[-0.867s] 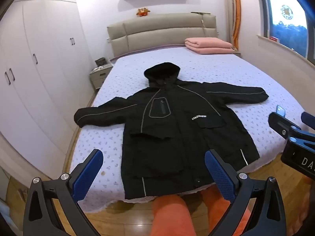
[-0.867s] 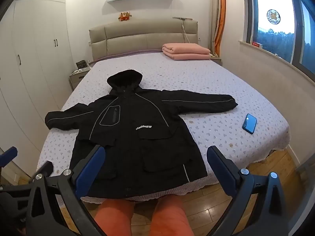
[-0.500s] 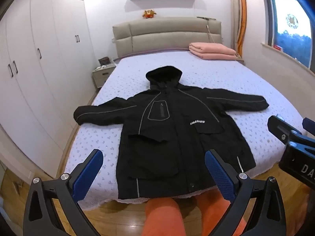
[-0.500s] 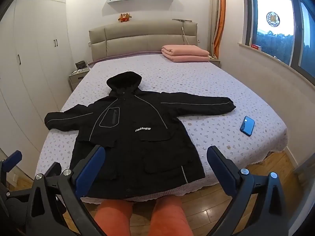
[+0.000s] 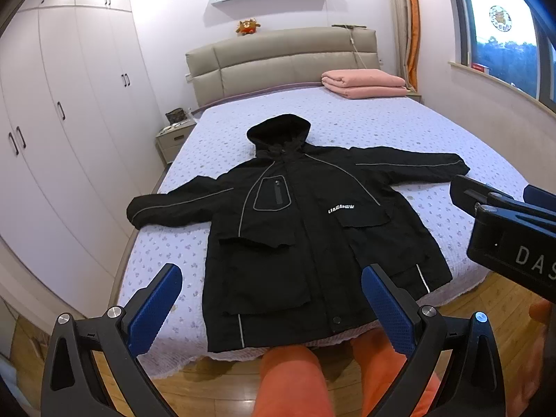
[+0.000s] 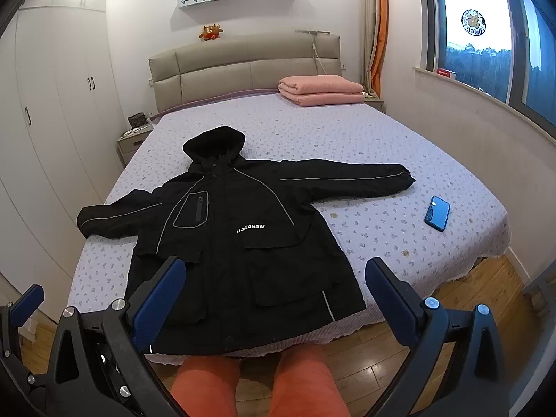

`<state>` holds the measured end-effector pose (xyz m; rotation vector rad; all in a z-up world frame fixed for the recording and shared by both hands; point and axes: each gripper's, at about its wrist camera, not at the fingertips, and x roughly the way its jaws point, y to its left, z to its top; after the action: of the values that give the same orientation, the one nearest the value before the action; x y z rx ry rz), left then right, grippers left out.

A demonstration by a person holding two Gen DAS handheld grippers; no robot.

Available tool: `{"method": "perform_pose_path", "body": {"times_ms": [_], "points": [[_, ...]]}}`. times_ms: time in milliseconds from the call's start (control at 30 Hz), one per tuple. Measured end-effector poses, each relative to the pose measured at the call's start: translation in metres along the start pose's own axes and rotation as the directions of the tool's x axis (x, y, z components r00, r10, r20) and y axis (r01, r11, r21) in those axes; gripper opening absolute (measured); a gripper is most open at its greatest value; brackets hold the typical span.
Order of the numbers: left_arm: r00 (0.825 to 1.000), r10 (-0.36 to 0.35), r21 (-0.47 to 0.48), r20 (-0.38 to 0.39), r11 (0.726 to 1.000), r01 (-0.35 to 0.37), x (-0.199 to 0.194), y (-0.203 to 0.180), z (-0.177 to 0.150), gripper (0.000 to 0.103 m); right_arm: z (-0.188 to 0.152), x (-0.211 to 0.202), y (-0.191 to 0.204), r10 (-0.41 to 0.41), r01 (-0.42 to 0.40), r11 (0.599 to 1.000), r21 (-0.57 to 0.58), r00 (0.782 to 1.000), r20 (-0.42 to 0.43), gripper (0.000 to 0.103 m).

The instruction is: Fold large clothes

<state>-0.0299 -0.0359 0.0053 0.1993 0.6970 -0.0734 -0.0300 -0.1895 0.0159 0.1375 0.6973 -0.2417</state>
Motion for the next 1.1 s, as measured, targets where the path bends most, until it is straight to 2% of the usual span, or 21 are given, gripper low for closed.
{"method": "perform_pose_path", "body": {"times_ms": [333,1100], "points": [[1.0,-0.008,0.004,-0.007,1.0,0.008,0.002,0.012,-0.002,0.103,-0.004,-0.003,-0.008,0.018,-0.018,0.999,0.031,1.0,0.001,0.103],[1.0,-0.016,0.02,-0.019,1.0,0.017,0.008,0.004,-0.011,0.103,-0.005,-0.006,-0.009,0.046,-0.046,0.997,0.057,0.999,-0.01,0.103]]}}
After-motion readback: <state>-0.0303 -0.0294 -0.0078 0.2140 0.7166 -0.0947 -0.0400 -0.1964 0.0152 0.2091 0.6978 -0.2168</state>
